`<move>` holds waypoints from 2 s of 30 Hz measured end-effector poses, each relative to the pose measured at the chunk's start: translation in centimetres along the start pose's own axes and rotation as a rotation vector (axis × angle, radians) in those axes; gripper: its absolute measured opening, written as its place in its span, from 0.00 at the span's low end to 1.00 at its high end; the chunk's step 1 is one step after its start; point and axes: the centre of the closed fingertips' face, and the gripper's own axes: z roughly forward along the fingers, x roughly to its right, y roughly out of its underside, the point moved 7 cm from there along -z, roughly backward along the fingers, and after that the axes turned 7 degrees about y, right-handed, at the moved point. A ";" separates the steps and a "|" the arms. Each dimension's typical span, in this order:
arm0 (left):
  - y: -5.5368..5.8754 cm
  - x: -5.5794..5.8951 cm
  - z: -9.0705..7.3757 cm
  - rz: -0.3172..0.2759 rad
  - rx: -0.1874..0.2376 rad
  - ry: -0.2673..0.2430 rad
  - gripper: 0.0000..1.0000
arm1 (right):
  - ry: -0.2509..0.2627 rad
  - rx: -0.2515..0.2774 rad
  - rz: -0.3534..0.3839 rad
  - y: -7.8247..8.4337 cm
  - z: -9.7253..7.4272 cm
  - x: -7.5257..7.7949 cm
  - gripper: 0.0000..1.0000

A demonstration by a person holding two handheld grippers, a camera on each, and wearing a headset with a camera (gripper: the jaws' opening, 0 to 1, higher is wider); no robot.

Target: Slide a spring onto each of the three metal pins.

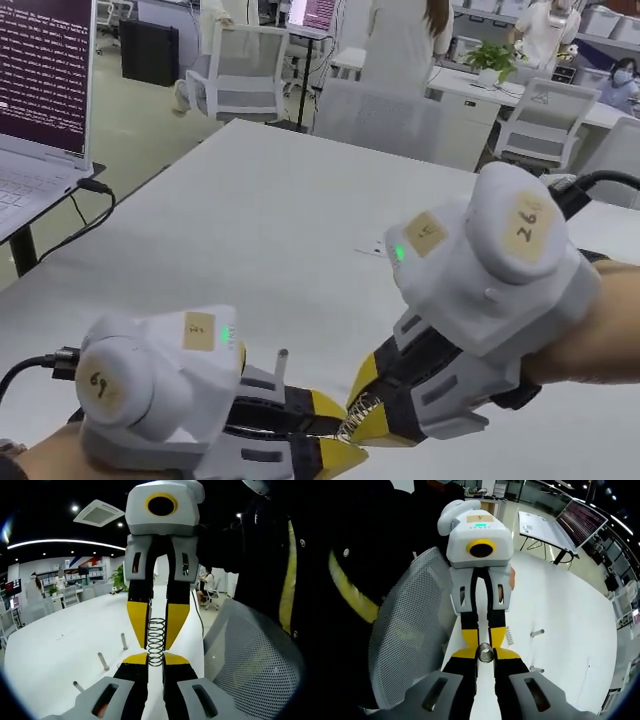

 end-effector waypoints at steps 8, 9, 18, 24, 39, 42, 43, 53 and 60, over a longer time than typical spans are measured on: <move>0.1 0.0 0.1 -0.011 -0.007 0.002 0.02 | -0.016 -0.017 0.019 0.2 0.1 0.2 0.09; 0.1 0.0 0.1 -0.012 -0.008 0.003 0.02 | -0.017 -0.020 0.022 0.2 0.1 0.2 0.09; 0.2 0.0 0.3 -0.012 0.008 0.008 0.04 | -0.026 -0.042 0.019 0.2 0.1 0.2 0.08; 0.1 0.1 0.2 -0.023 0.030 0.012 0.10 | -0.017 -0.049 0.020 0.3 -0.1 0.4 0.08; 0.5 -0.4 -0.4 -0.090 0.063 -0.019 0.48 | 0.037 -0.047 0.069 1.8 -1.3 1.7 0.08; 0.5 -0.4 -0.6 -0.092 0.066 -0.023 0.51 | 0.048 -0.043 0.079 2.0 -1.6 1.8 0.08; 0.5 -0.4 -0.7 -0.094 0.069 -0.024 0.53 | 0.051 -0.043 0.081 2.2 -1.7 1.9 0.08; 0.4 -0.8 -2.3 -0.138 0.110 -0.088 0.71 | 0.092 -0.039 0.126 3.6 -2.8 2.7 0.08; 0.7 -1.2 -3.2 -0.135 0.111 -0.138 0.75 | 0.123 -0.040 0.150 4.5 -3.5 3.4 0.08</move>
